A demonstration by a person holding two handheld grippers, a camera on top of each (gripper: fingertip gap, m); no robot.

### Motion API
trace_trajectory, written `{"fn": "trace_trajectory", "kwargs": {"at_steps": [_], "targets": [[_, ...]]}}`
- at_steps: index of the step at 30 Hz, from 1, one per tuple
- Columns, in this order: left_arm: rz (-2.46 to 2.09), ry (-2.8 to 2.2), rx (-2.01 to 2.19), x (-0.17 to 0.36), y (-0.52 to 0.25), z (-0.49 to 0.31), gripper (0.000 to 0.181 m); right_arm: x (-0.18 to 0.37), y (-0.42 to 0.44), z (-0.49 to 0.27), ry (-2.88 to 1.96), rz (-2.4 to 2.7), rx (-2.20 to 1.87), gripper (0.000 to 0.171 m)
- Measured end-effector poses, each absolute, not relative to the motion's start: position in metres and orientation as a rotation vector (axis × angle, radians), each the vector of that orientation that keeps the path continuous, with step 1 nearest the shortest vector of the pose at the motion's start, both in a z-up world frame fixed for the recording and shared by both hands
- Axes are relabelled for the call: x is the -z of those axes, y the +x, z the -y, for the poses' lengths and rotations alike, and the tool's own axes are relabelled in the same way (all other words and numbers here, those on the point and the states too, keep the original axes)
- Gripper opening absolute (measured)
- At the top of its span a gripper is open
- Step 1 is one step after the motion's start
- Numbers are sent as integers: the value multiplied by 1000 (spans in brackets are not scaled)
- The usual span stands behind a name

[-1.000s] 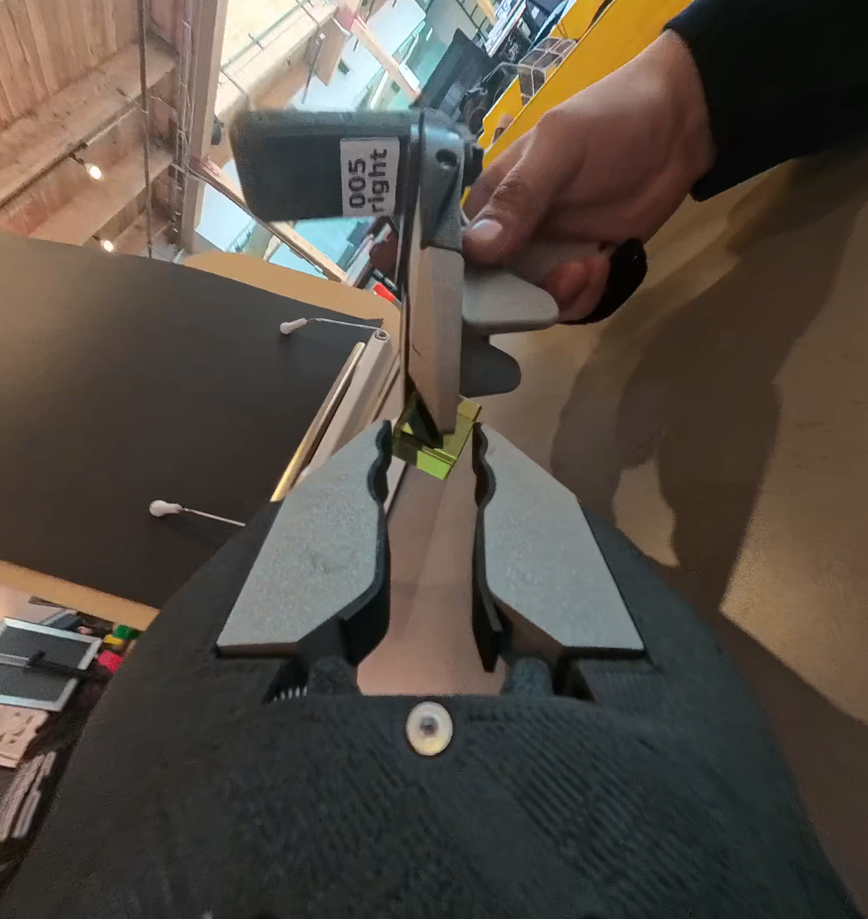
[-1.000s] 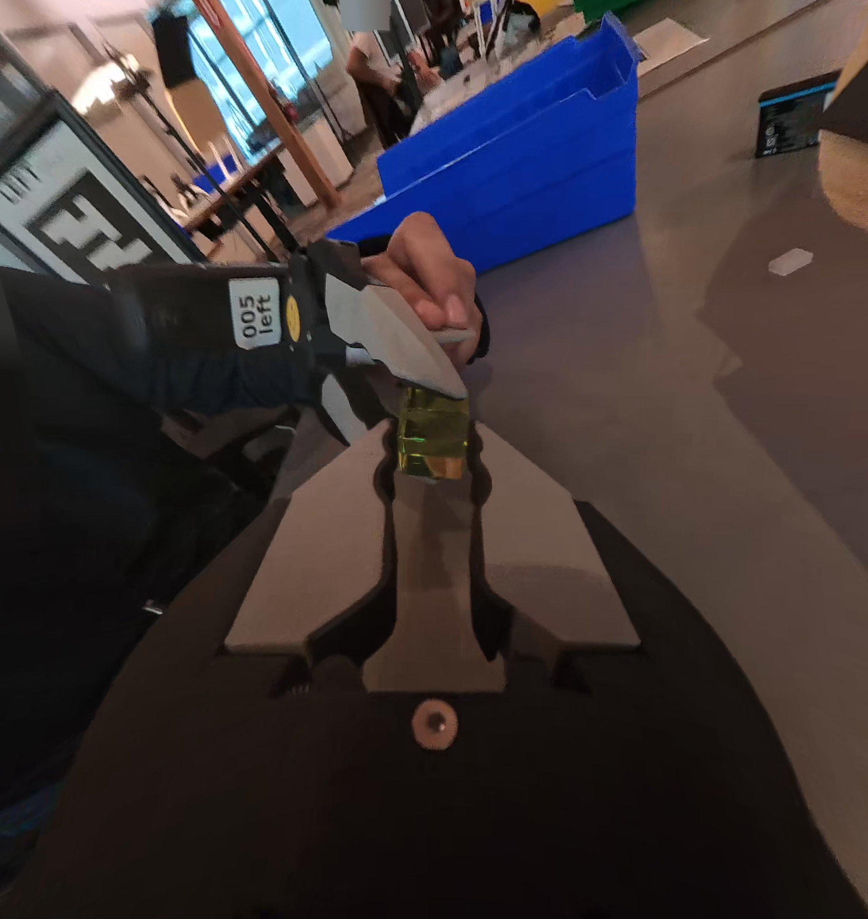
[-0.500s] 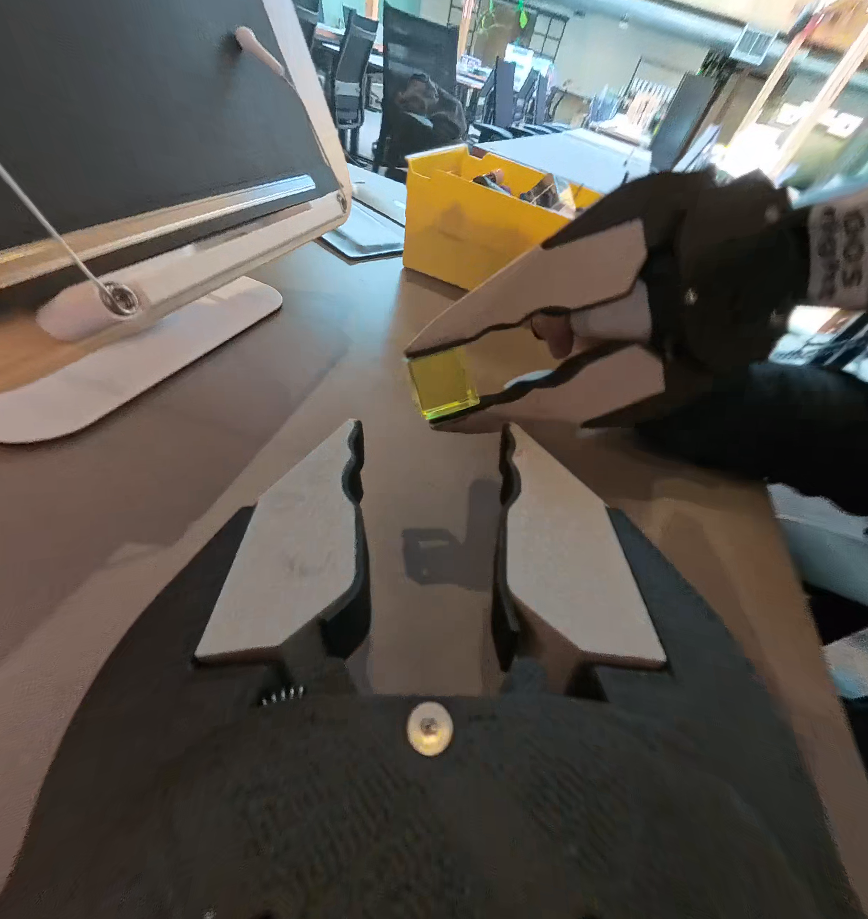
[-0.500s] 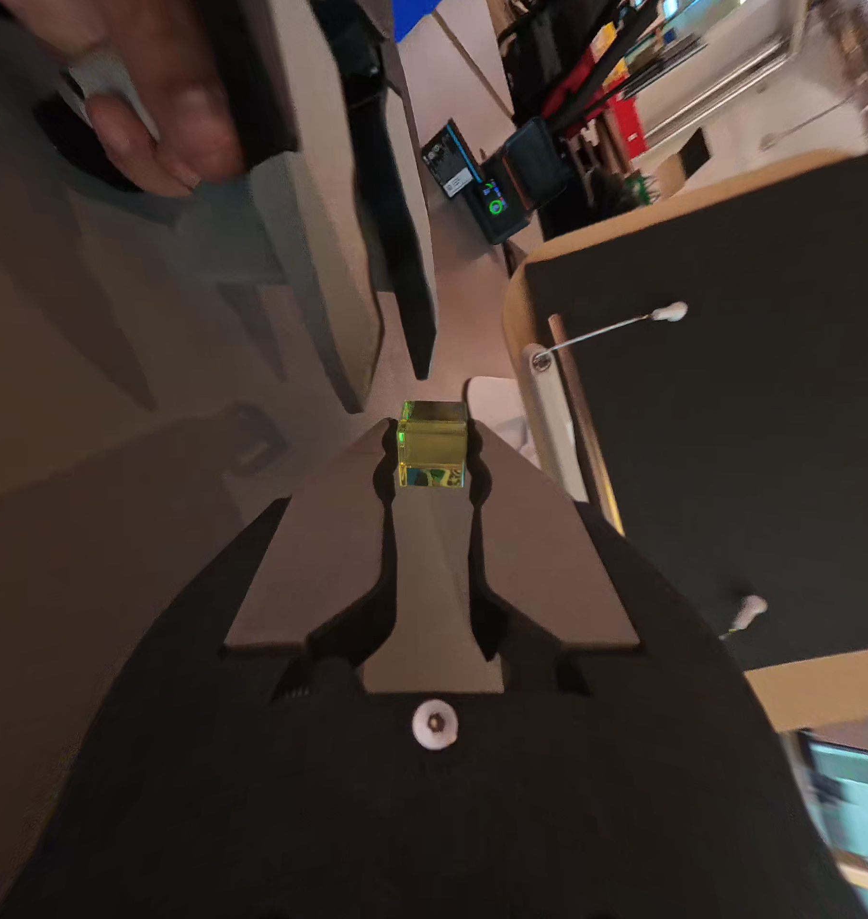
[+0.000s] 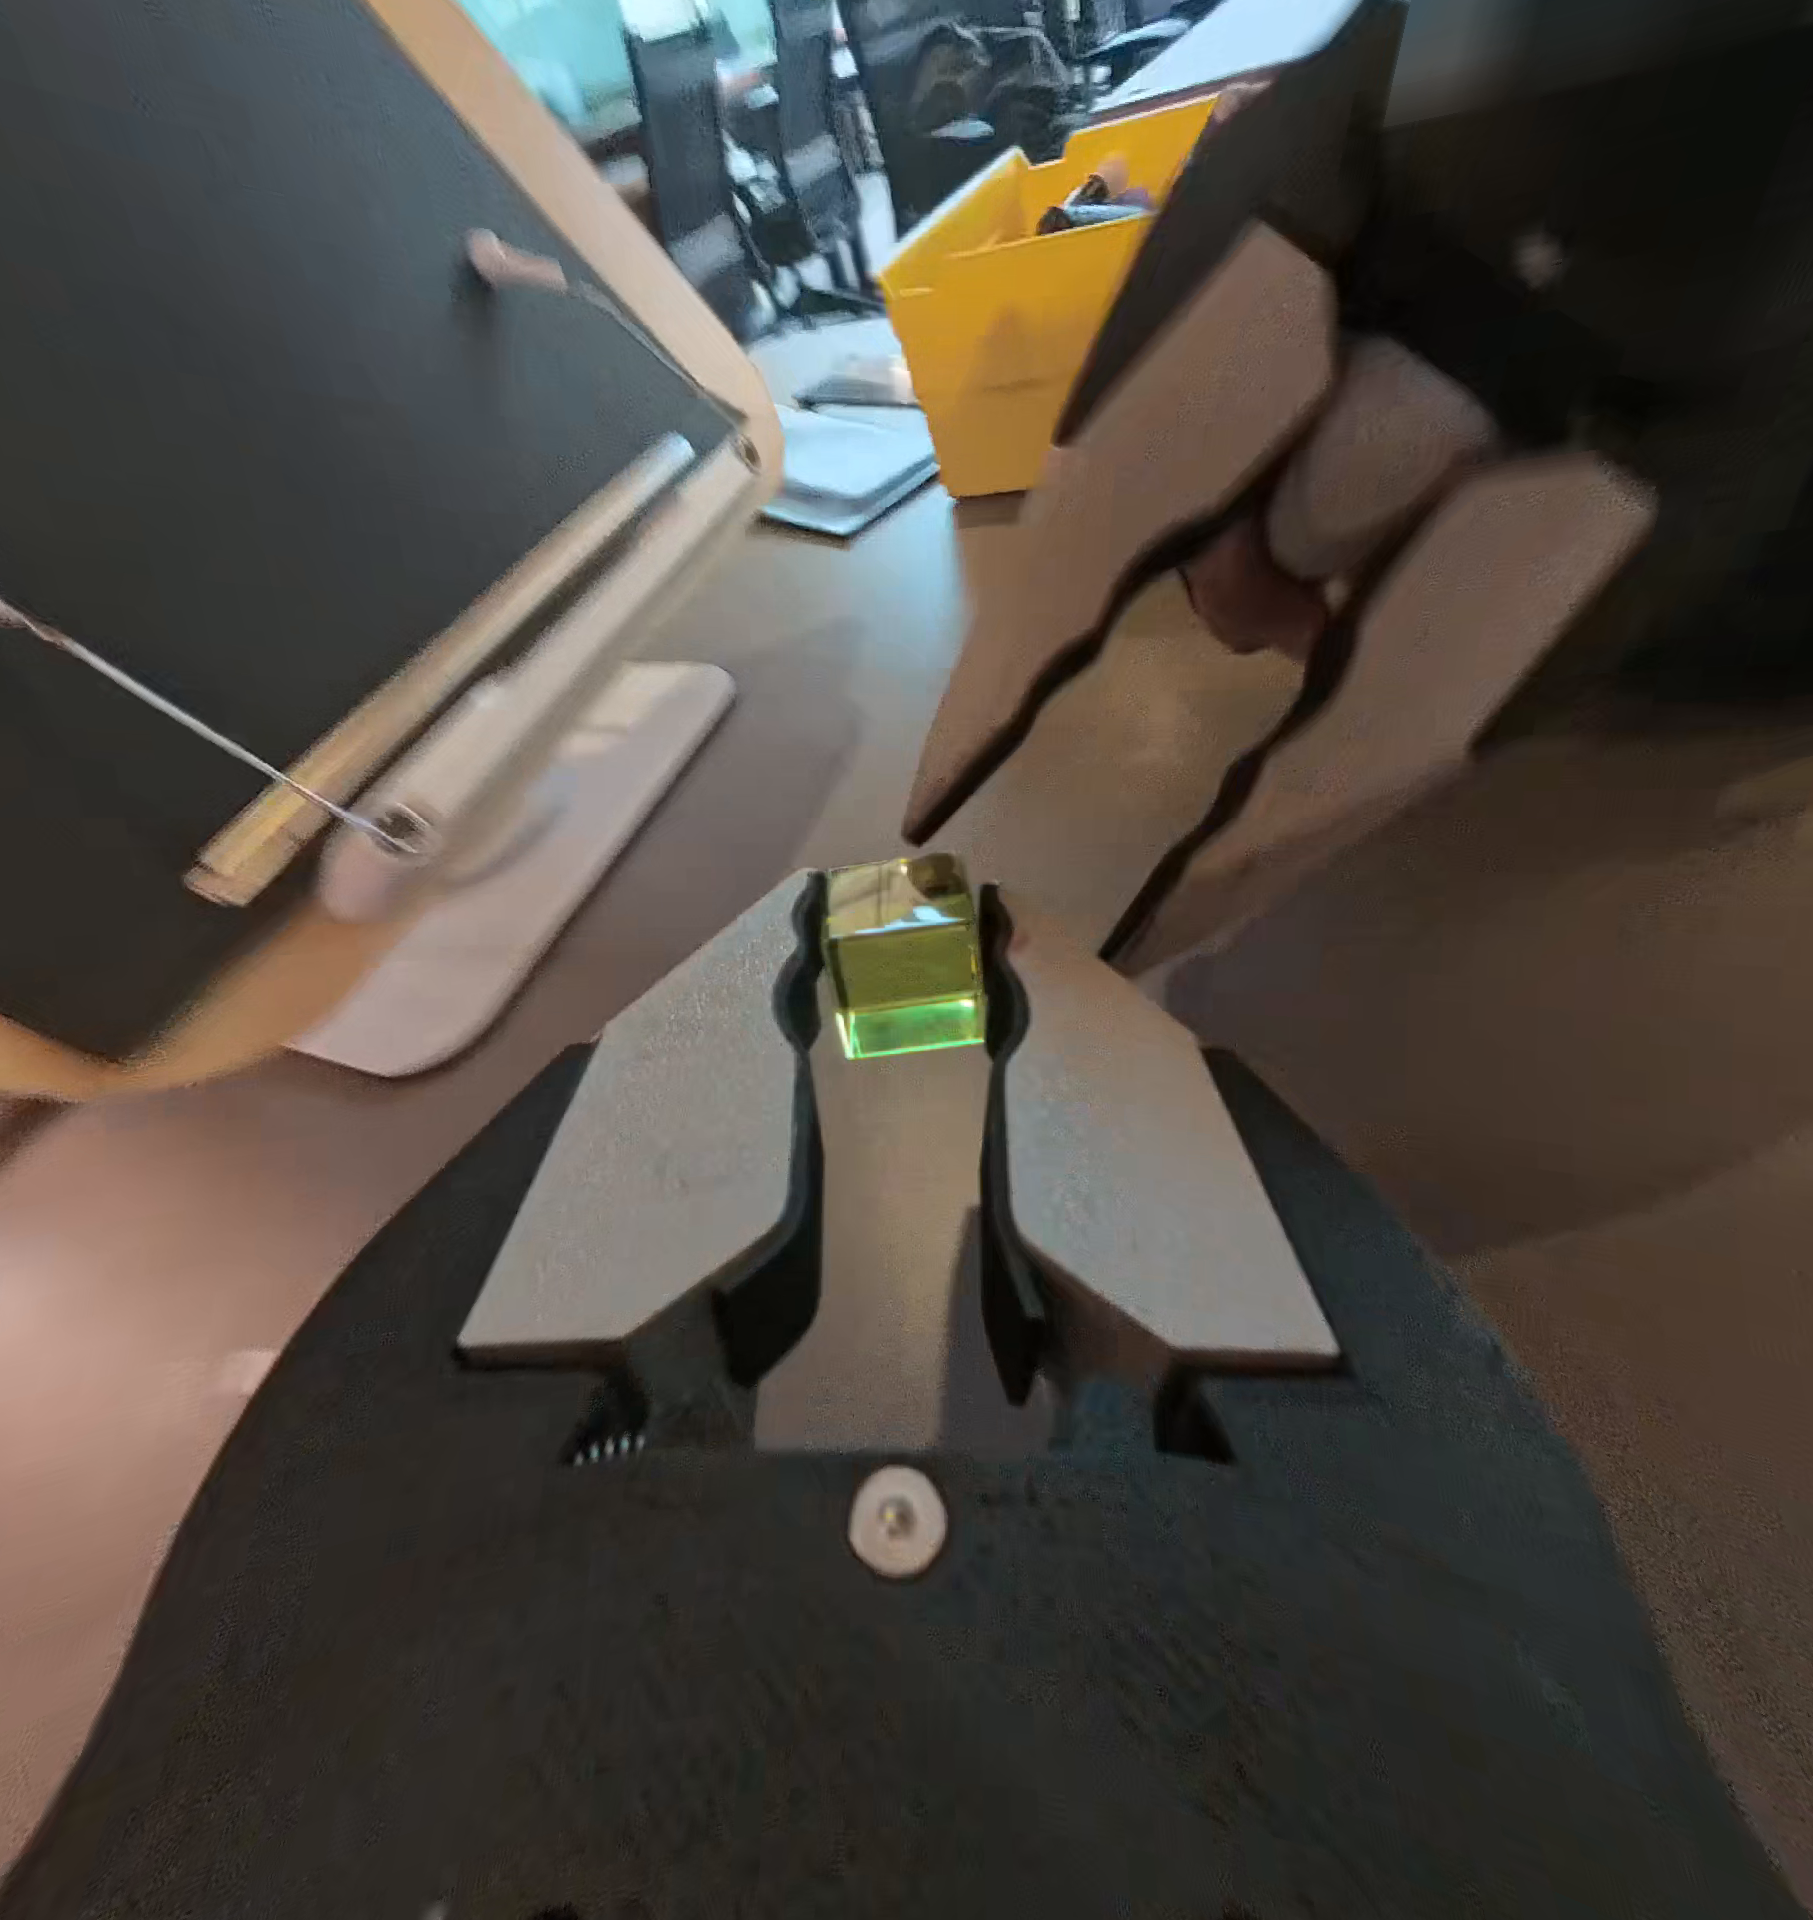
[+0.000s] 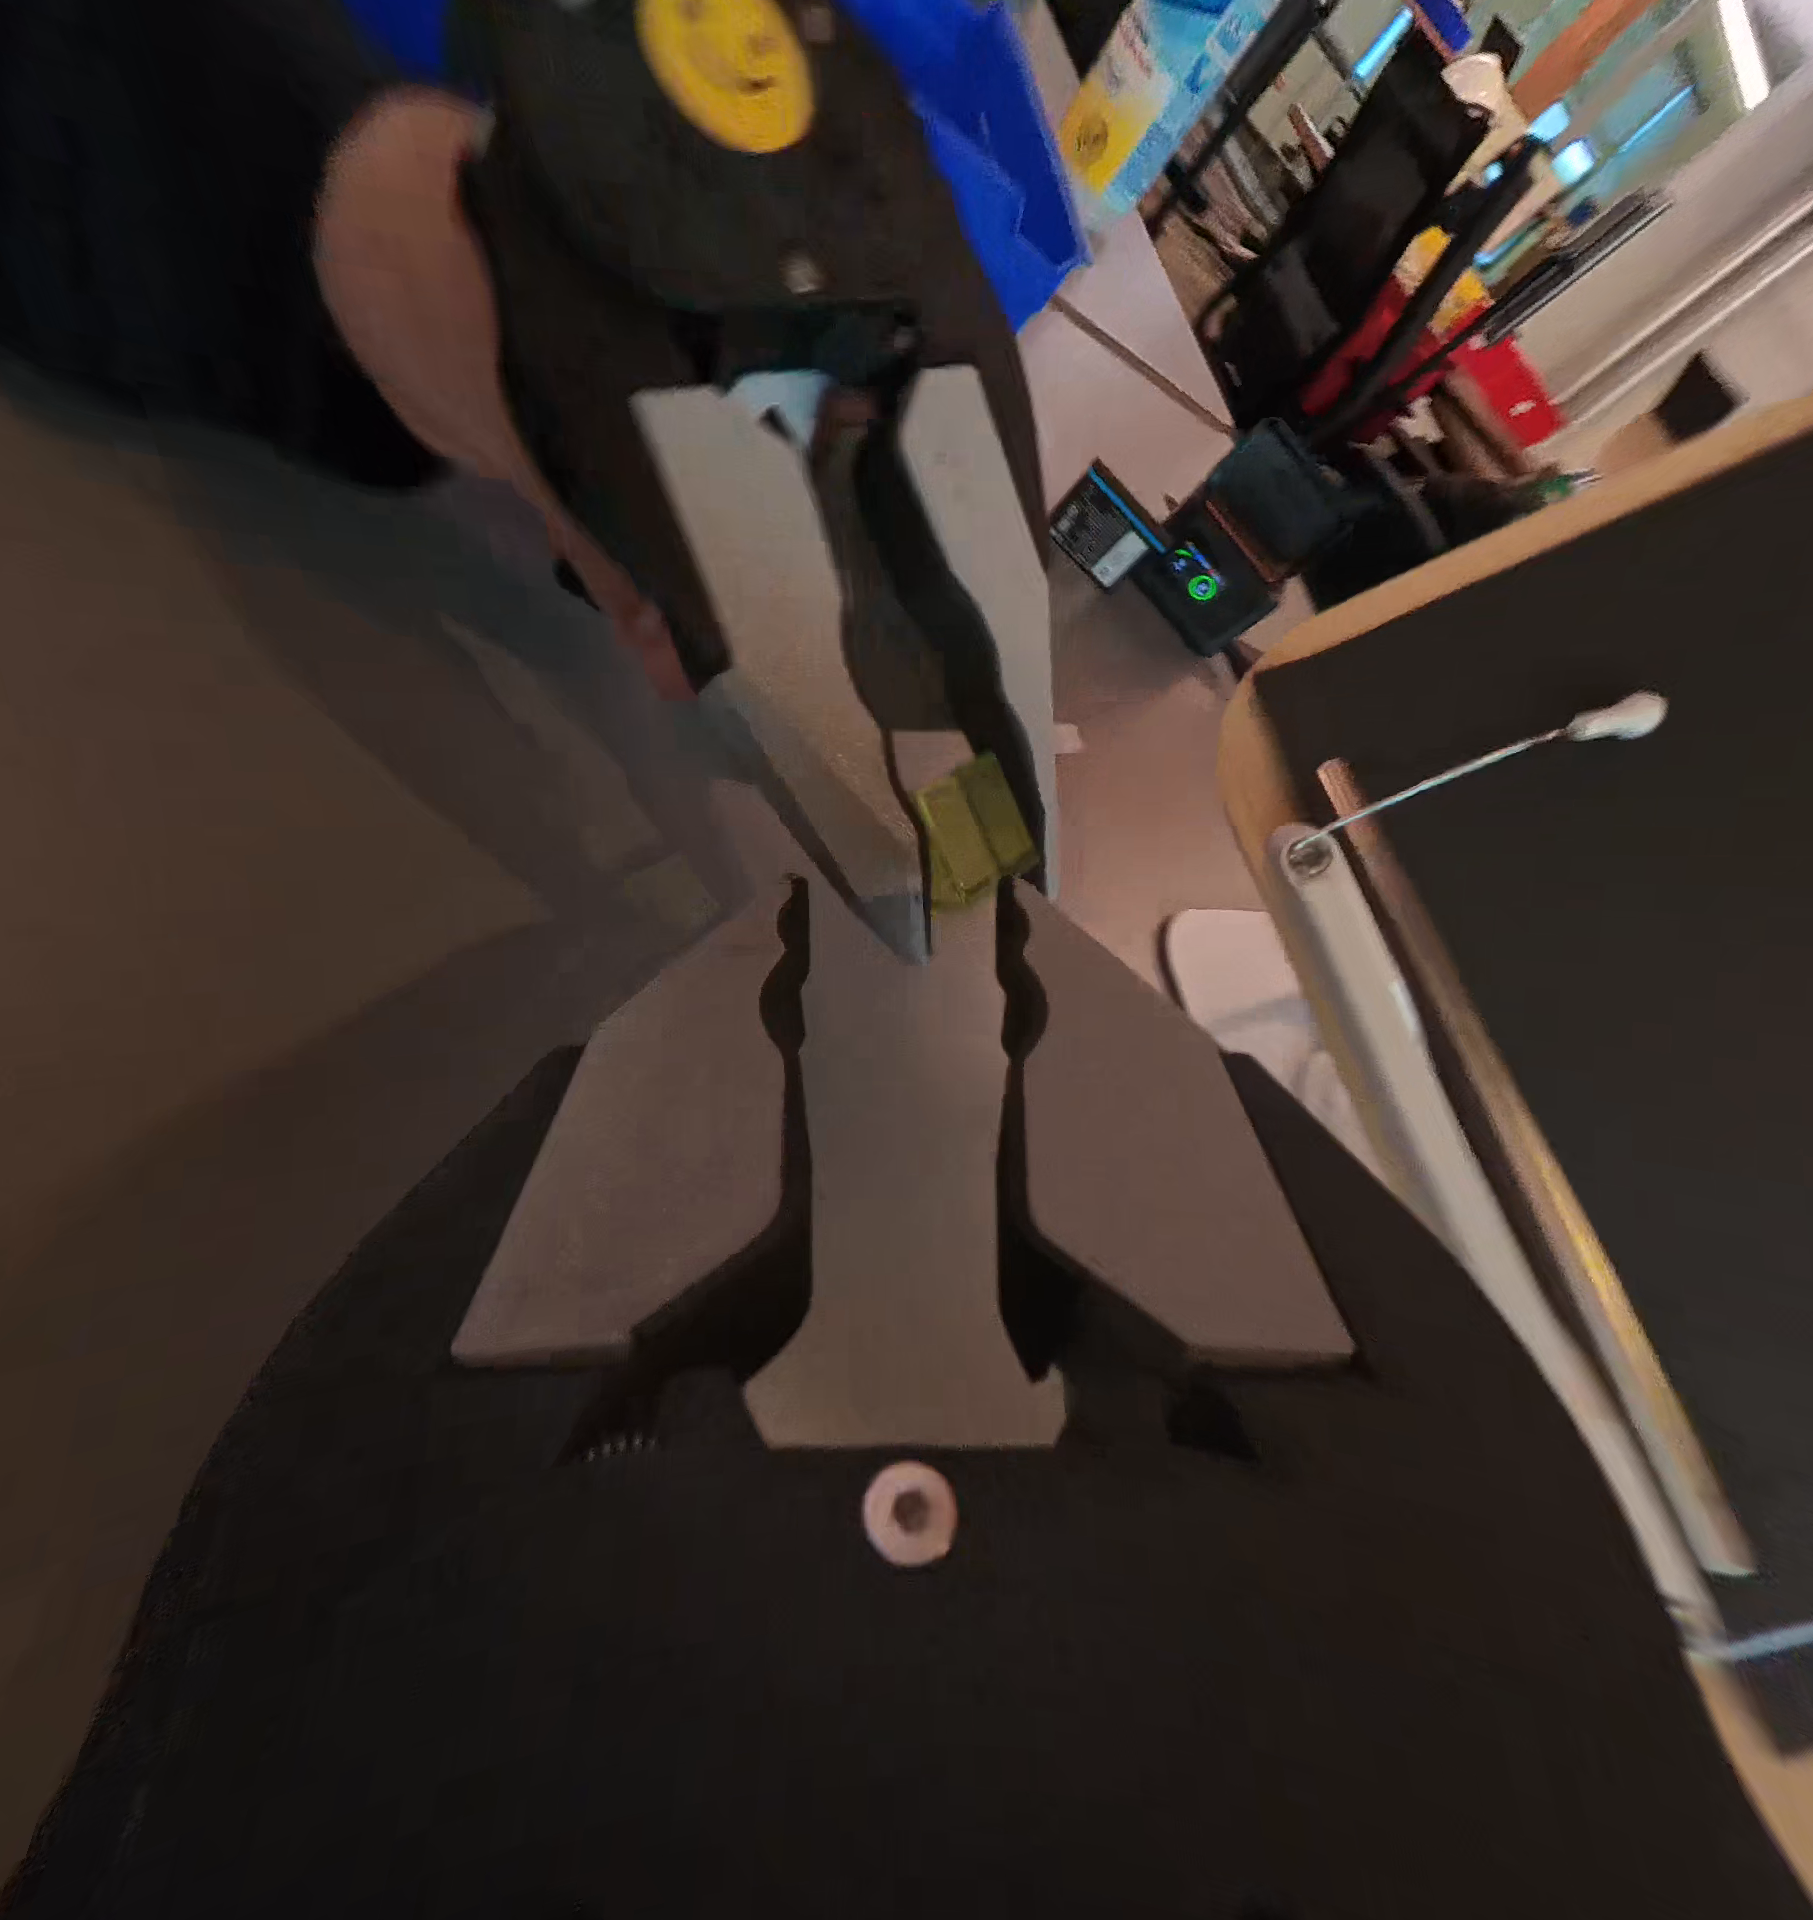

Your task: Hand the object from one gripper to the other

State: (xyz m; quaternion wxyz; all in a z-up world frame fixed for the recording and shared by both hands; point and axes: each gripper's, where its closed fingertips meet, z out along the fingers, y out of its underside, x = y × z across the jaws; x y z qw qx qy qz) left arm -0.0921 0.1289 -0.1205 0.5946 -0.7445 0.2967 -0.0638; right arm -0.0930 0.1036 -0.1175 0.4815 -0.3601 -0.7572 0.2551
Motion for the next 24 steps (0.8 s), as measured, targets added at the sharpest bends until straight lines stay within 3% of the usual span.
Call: {"fn": "trace_trajectory", "kwargs": {"at_steps": [6,9,13,19,24], "targets": [[-984,-1351,-235,94,-67,-109,27,95,-82,-104,-1244,1757,-1440,51],[-1074,-1249,-342,92,-56,-103,28,80,-73,-96,-1285,1704,-1848,43],[-1068,-1192,-385,85,-53,-101,28,95,-70,-79,-1399,1795,-2048,33],[-1012,-1309,-313,97,-59,-107,29,106,-81,-79,-1411,1810,-1916,25],[-751,-1610,61,107,-81,-121,41,125,-86,-140,-1310,1782,-1069,25]]}}
